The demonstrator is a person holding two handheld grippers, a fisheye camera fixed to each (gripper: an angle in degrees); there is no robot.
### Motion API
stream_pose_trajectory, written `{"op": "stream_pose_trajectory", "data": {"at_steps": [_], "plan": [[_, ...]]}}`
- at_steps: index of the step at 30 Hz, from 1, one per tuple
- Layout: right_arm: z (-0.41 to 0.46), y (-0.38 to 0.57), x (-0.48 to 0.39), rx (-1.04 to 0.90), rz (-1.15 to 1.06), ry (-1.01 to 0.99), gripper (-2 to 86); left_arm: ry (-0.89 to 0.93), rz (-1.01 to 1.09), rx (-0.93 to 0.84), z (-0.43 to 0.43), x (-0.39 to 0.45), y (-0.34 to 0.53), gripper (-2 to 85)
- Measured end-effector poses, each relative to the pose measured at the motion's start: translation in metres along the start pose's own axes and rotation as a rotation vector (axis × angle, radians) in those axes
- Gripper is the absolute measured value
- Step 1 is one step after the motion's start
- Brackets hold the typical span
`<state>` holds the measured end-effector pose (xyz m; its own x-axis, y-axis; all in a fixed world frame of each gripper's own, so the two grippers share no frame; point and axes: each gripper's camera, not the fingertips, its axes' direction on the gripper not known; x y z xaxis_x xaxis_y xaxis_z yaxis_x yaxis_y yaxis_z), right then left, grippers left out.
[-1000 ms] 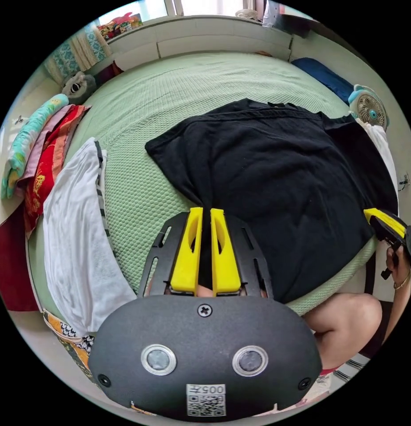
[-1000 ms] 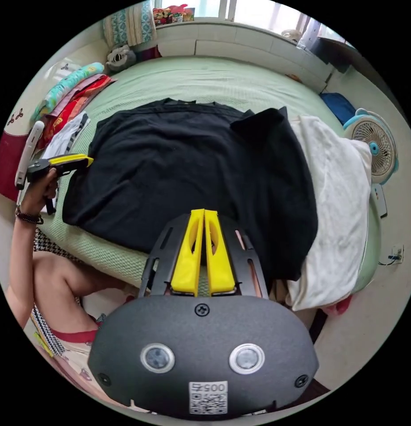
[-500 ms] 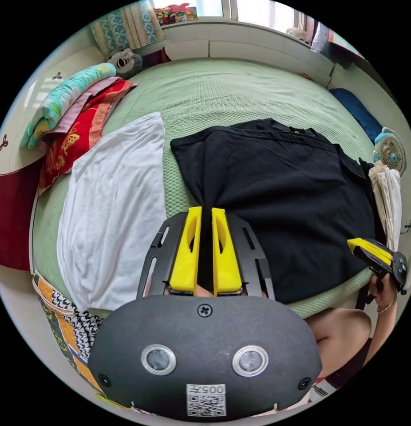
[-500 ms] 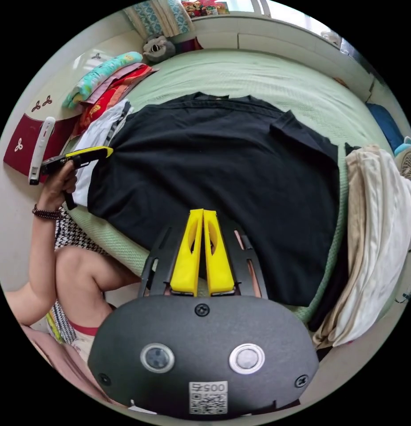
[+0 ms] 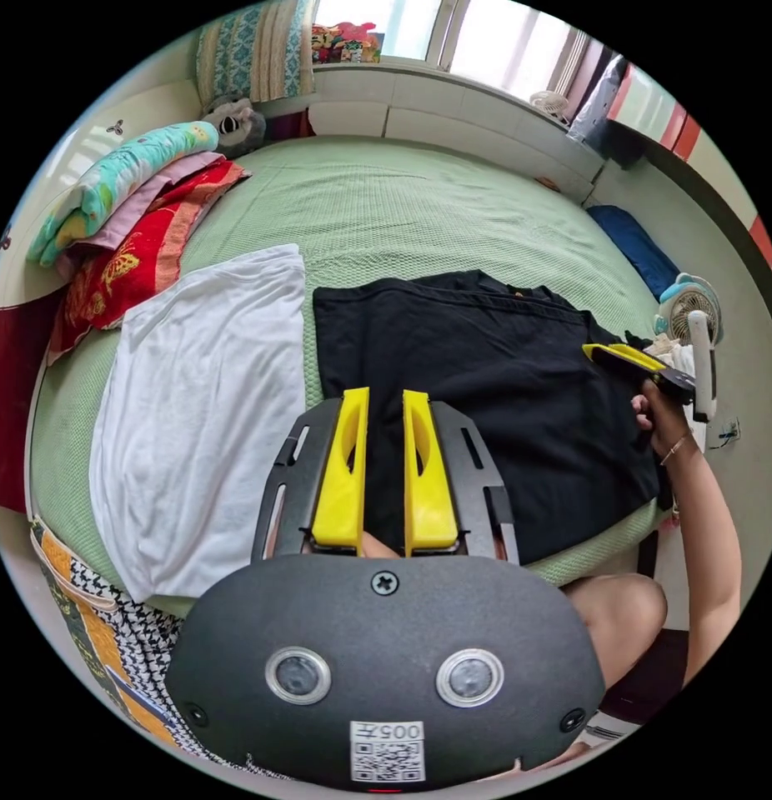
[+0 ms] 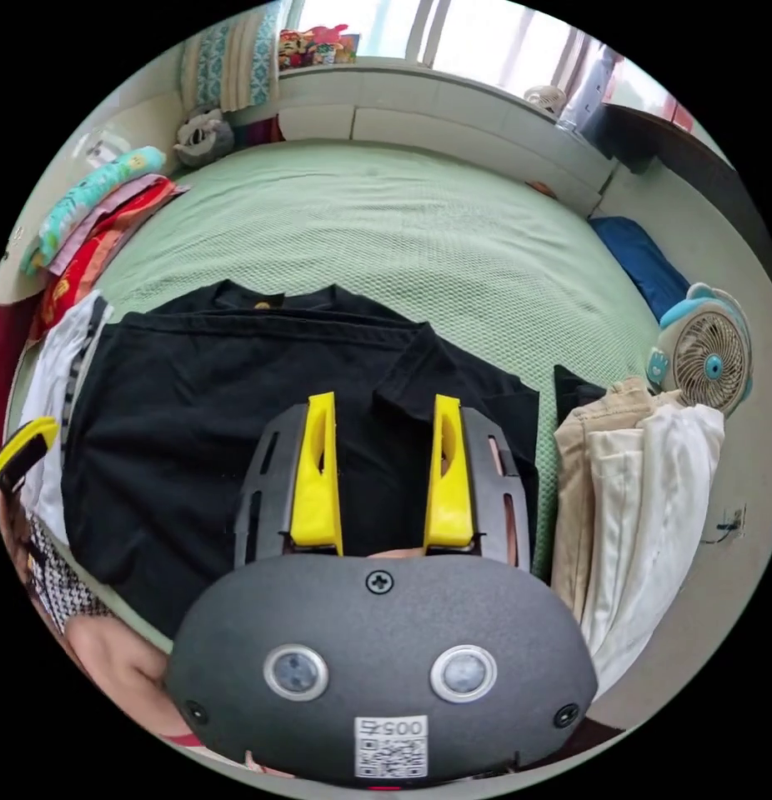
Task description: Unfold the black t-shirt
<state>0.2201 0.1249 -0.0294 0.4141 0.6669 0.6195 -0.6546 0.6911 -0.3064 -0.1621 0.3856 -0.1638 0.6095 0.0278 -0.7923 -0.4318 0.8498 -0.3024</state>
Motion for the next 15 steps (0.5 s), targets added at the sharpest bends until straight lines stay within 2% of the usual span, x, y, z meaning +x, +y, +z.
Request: {"op": "stream_pose_trajectory", "data": {"at_steps": [3,6,10,15], "plan": [[0.016,0.0,0.008,-0.063,0.065,0.05,11.4,-0.016,0.015,-0.007,-0.005,0.003,0.003,7.2],[-0.001,0.017,0.024,0.011,0.185,0.052,0.6,-0.022,0.035,-0.009,-0.01,0.009,0.007,7.1],[-0.035,0.055,0.032,0.069,0.108,-0.009,-1.4,-0.019,0.065,0.014,-0.022,0.023,0.016,6.9],[-0.103,0.16,0.054,0.104,0.058,-0.092,-1.6,0.019,0.076,0.022,-0.034,0.036,0.033,6.8]]}}
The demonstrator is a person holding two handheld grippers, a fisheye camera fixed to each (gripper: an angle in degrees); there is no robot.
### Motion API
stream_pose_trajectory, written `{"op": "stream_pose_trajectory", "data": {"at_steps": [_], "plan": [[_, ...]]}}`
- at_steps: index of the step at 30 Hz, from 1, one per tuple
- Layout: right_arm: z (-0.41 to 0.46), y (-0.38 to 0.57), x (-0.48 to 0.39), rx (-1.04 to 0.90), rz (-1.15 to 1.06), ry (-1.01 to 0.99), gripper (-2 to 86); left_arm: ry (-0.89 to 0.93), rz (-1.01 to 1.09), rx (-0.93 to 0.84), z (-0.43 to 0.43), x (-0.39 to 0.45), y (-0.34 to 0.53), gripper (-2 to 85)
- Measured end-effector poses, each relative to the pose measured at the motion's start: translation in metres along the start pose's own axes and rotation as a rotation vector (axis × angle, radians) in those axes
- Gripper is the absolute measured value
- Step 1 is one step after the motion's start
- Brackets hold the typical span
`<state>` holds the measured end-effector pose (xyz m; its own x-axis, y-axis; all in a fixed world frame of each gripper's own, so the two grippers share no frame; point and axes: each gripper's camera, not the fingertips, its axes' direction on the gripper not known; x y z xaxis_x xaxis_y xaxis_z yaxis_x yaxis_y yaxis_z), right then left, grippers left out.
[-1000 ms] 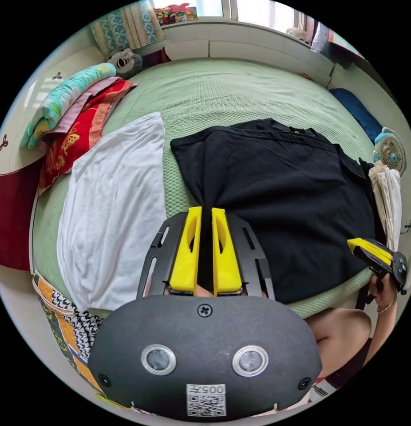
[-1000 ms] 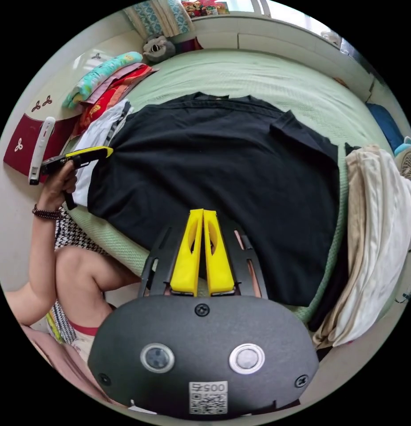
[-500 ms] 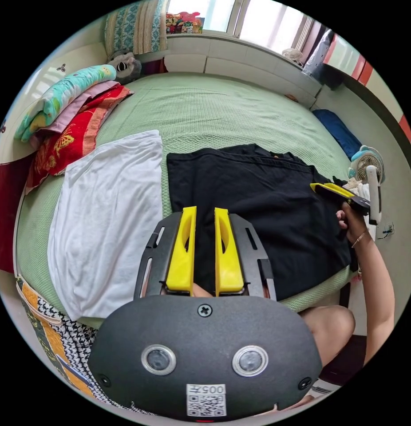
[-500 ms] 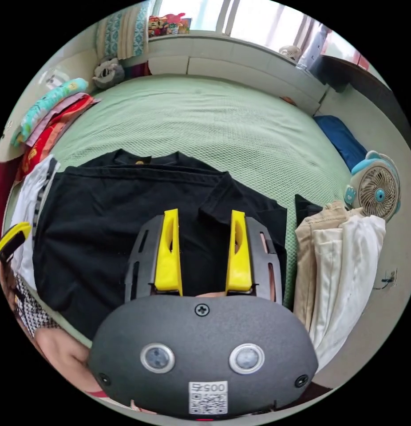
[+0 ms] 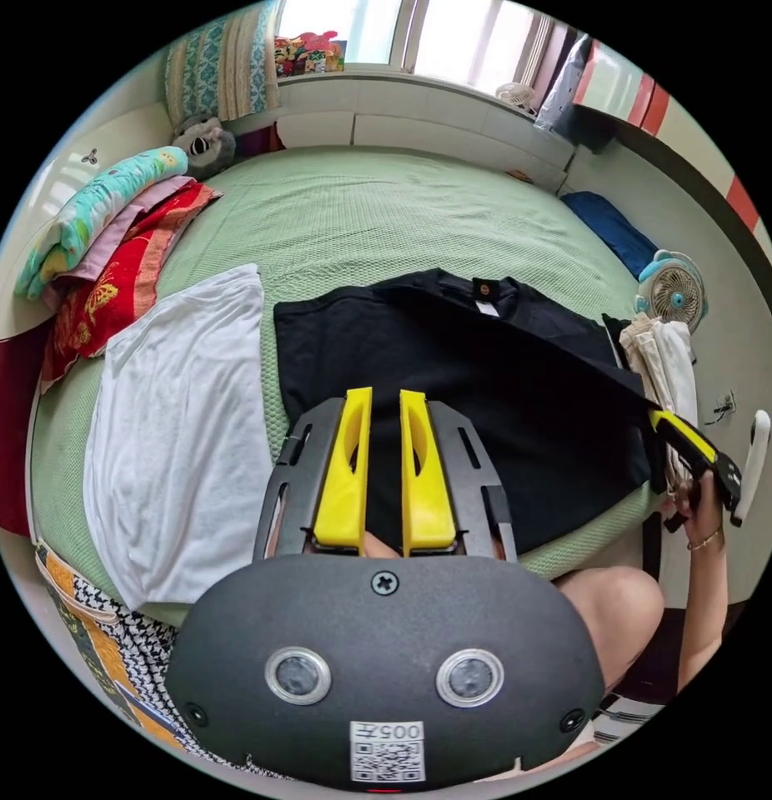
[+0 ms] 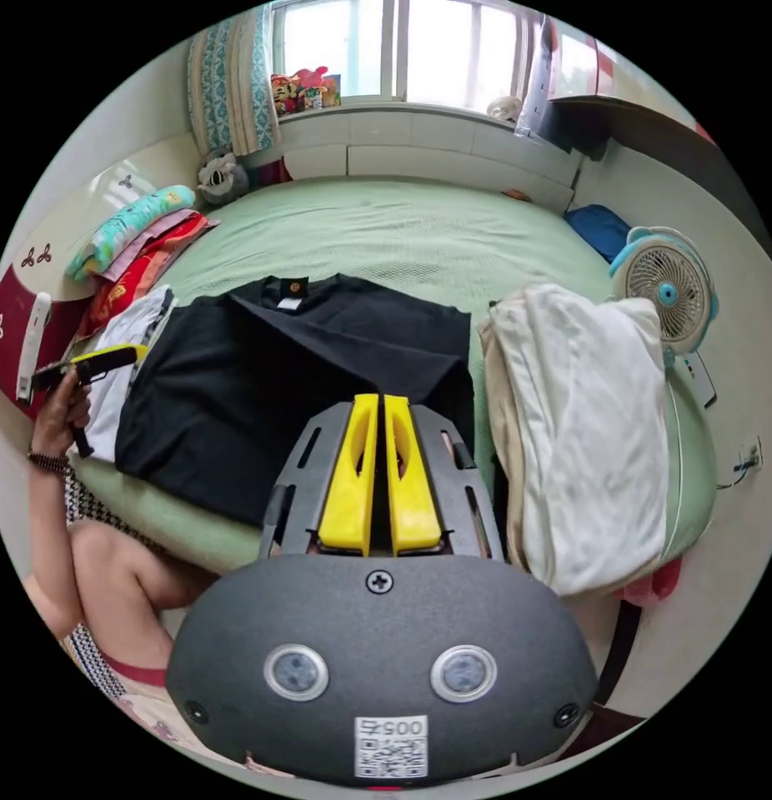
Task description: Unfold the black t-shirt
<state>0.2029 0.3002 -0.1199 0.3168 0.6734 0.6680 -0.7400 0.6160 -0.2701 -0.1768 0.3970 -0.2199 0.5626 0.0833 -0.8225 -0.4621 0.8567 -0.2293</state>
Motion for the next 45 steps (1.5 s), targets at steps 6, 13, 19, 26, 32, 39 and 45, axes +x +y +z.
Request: {"op": "stream_pose_trajectory", "data": {"at_steps": [6,13,19,26,32,39,45], "plan": [[-0.046,0.111,0.035,-0.043,0.051,0.039,-1.6,-0.016,0.042,0.093,-0.043,0.02,0.052,6.7],[-0.038,0.168,0.058,-0.105,0.151,-0.016,-1.5,-0.134,0.015,0.051,-0.085,0.004,0.106,9.9],[-0.03,0.183,0.061,-0.149,0.158,-0.006,-1.4,-0.151,0.007,-0.026,-0.071,-0.024,0.139,15.9],[-0.04,0.202,0.066,-0.131,0.134,-0.014,-1.5,-0.095,0.009,-0.057,-0.041,-0.033,0.122,9.2],[-0.052,0.213,0.07,-0.135,0.125,-0.032,-1.4,-0.132,0.086,-0.073,-0.052,-0.017,0.138,1.8],[-0.113,0.219,0.076,-0.037,0.127,-0.064,-1.6,-0.125,0.113,0.037,-0.131,-0.011,0.181,1.0],[-0.206,0.236,0.069,0.118,0.058,0.06,-1.6,-0.096,0.126,0.139,-0.213,-0.006,0.233,1.2]]}}
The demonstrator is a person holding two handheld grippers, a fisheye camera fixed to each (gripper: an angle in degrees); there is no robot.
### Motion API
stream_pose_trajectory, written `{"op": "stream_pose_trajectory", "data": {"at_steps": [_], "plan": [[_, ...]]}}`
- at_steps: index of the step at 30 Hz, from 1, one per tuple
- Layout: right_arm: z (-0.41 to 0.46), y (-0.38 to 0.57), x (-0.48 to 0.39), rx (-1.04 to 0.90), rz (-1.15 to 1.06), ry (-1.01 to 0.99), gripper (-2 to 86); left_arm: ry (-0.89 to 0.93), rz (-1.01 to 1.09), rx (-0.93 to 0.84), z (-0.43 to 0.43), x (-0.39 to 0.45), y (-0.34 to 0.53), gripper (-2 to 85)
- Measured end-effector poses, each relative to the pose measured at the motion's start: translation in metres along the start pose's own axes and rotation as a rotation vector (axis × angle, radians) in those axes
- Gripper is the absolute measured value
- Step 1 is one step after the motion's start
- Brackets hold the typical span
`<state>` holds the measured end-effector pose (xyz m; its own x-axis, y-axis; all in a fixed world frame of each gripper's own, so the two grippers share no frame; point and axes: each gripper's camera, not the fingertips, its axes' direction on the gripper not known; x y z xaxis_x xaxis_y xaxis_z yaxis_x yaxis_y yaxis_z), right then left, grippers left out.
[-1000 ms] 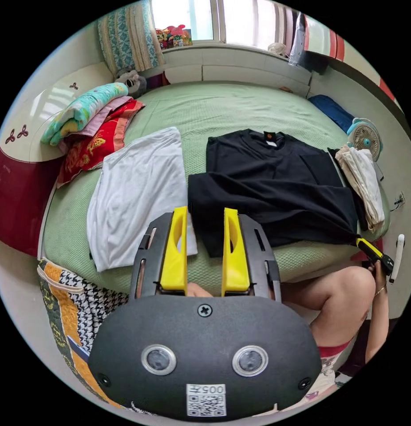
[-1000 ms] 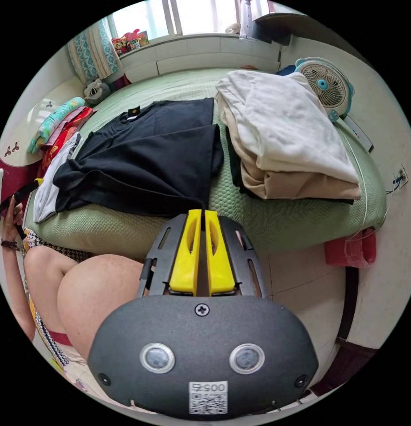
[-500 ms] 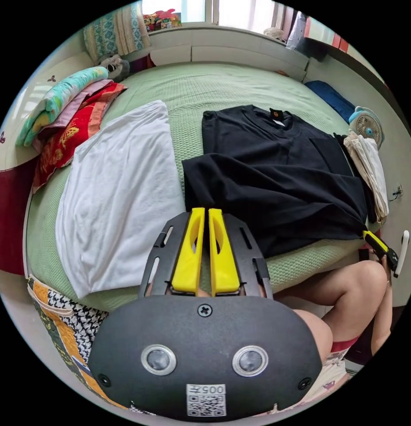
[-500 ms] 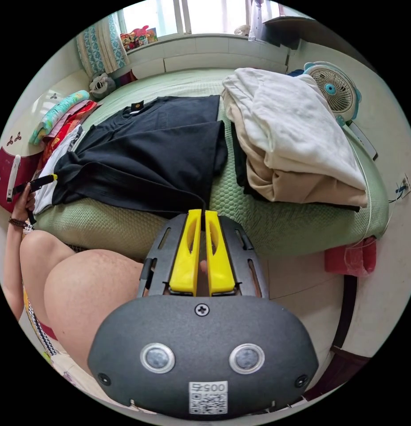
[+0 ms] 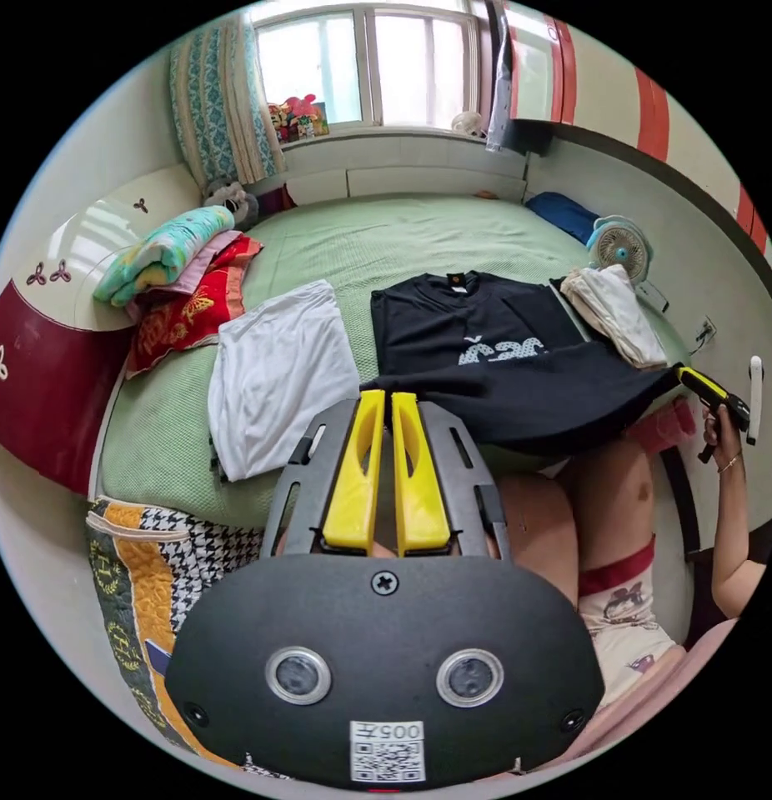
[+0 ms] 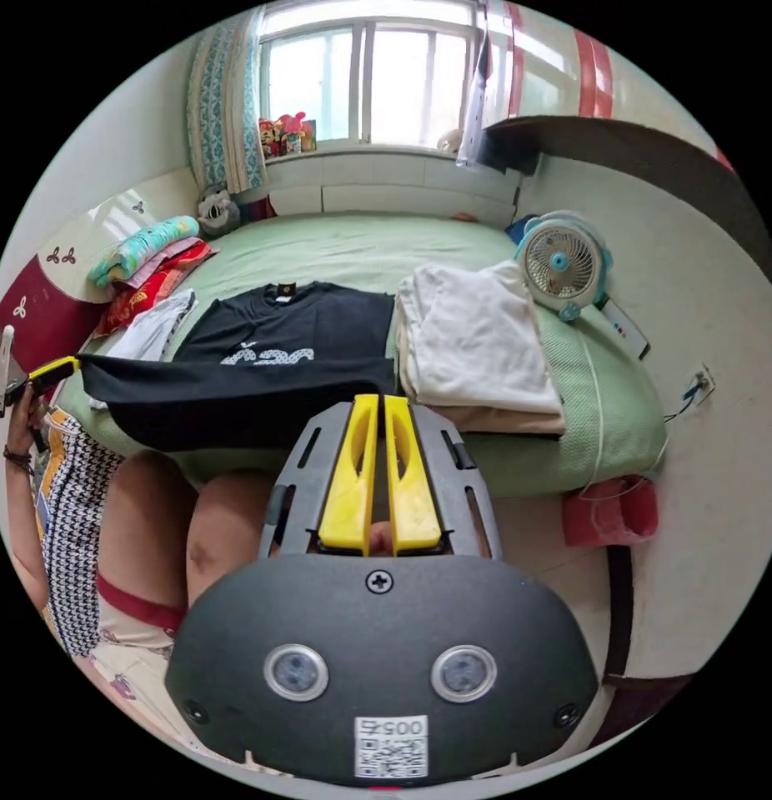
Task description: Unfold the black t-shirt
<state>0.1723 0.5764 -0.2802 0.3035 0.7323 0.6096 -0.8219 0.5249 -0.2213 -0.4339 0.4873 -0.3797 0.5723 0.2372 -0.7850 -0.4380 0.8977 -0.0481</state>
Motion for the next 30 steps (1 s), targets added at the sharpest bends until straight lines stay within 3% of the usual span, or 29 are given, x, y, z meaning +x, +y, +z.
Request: {"op": "stream_pose_trajectory", "data": {"at_steps": [10,17,19,22,25,30], "plan": [[-0.105,0.063,0.011,0.054,-0.029,0.055,-1.6,0.156,0.042,-0.038,-0.084,0.013,0.1,1.1],[-0.086,0.115,0.019,-0.172,0.056,0.009,-1.2,0.24,0.001,-0.309,-0.055,0.019,0.161,2.3],[-0.068,0.122,0.022,-0.273,0.088,-0.04,-0.3,0.16,-0.045,-0.349,-0.048,0.01,0.166,2.9],[-0.052,0.119,0.024,-0.336,0.09,-0.082,4.7,0.072,-0.085,-0.315,-0.05,-0.007,0.158,5.3],[-0.044,0.097,0.025,-0.307,0.099,-0.056,6.6,0.1,-0.088,-0.257,-0.042,-0.014,0.134,8.0],[-0.011,0.025,-0.012,-0.147,0.006,-0.159,8.1,0.096,-0.001,-0.148,0.002,0.007,0.068,10.4]]}}
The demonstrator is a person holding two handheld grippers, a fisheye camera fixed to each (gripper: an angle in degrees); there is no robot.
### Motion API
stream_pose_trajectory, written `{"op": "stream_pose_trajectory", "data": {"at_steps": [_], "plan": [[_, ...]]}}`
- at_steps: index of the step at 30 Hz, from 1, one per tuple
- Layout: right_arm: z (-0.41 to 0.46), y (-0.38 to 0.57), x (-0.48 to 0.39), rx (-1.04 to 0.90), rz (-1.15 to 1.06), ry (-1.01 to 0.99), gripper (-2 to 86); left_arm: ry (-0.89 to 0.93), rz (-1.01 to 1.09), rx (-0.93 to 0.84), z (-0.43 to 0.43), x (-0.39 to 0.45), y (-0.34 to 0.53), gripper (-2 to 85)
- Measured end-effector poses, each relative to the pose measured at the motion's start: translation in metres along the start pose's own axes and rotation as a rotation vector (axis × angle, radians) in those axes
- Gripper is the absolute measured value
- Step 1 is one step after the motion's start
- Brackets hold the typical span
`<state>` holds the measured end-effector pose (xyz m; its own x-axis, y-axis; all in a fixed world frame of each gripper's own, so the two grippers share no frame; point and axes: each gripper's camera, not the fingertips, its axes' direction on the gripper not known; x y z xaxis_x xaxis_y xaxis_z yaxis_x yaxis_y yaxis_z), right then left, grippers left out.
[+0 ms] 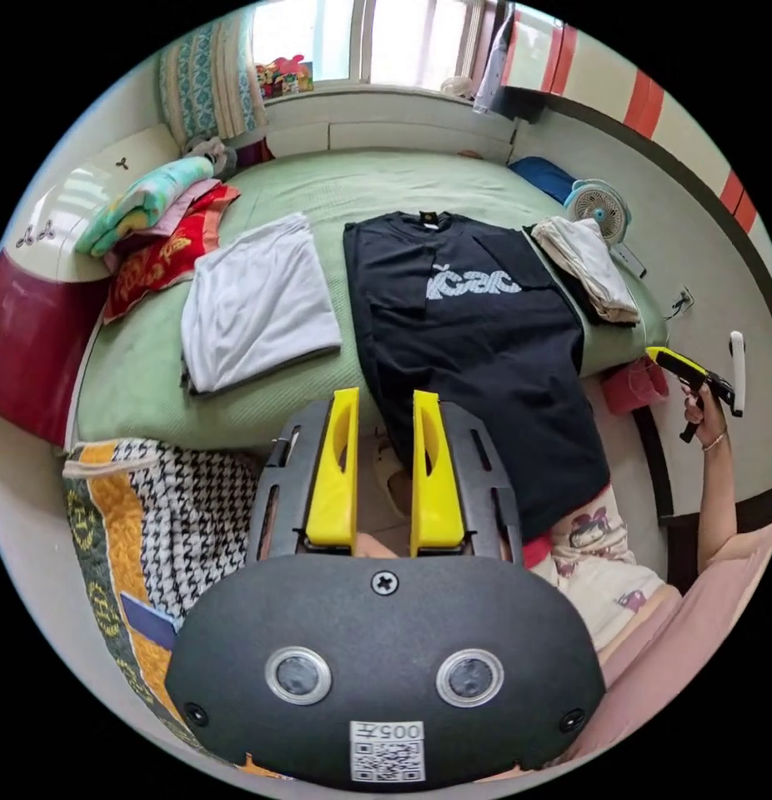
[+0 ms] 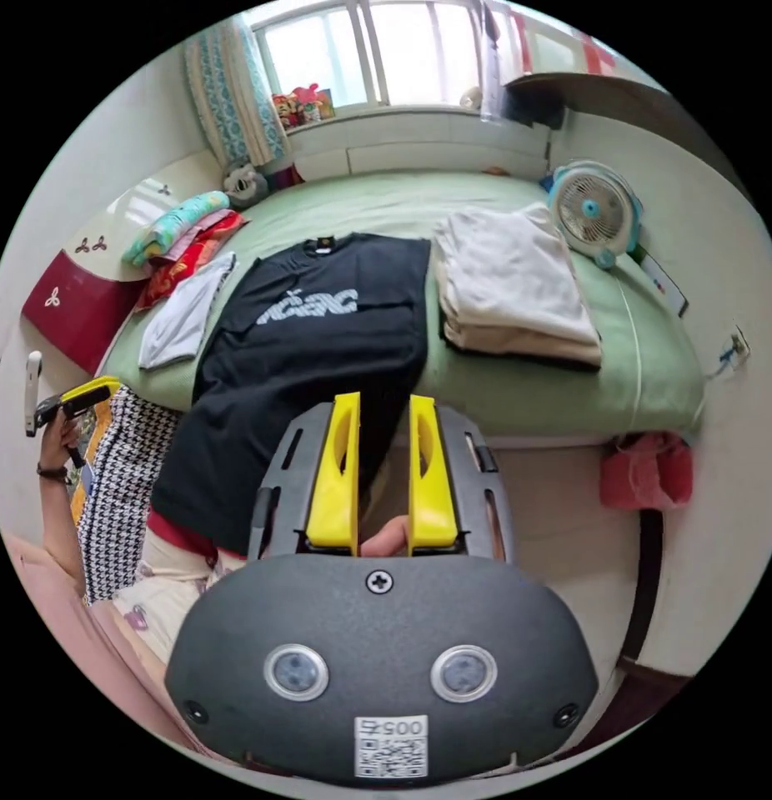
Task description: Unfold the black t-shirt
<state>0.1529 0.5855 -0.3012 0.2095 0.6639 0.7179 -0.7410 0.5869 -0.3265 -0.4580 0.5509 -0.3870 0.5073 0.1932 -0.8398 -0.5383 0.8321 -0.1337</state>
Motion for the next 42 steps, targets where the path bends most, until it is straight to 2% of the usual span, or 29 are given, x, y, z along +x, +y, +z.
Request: {"op": "stream_pose_trajectory", "data": {"at_steps": [4,8,14,18,24,27,30,33,36,38,42], "plan": [[0.045,-0.062,-0.036,0.036,-0.093,-0.028,9.2,0.029,0.06,0.057,0.051,0.021,-0.078,12.3],[0.115,-0.131,-0.069,0.019,-0.154,0.012,11.0,0.033,0.091,-0.006,0.123,0.035,-0.149,13.0],[0.204,-0.209,-0.085,-0.069,-0.177,0.149,12.8,-0.029,0.132,-0.022,0.194,0.047,-0.213,12.7],[0.247,-0.234,-0.084,-0.123,-0.186,0.221,10.4,-0.029,0.125,-0.069,0.232,0.042,-0.23,11.0],[0.253,-0.233,-0.07,-0.062,-0.154,0.17,0.3,0.014,0.073,-0.022,0.241,0.017,-0.229,4.9],[0.254,-0.241,-0.062,-0.083,-0.15,0.104,-1.3,0.062,0.07,-0.06,0.244,0.005,-0.24,3.5],[0.247,-0.256,-0.065,-0.108,-0.191,0.153,-1.5,0.078,0.055,-0.059,0.234,-0.005,-0.256,2.6],[0.213,-0.277,-0.04,-0.046,-0.099,0.137,-1.6,0.11,-0.059,0.028,0.203,-0.042,-0.264,2.2],[0.175,-0.288,0.016,0.014,0.101,0.147,-1.5,-0.024,-0.23,0.11,0.173,-0.099,-0.256,2.2],[0.161,-0.284,0.053,0.015,0.228,0.163,-1.5,-0.08,-0.421,0.117,0.163,-0.151,-0.234,2.5],[0.144,-0.247,0.101,0.005,0.375,0.066,-1.1,-0.013,-0.568,0.104,0.159,-0.188,-0.192,1.0]]}}
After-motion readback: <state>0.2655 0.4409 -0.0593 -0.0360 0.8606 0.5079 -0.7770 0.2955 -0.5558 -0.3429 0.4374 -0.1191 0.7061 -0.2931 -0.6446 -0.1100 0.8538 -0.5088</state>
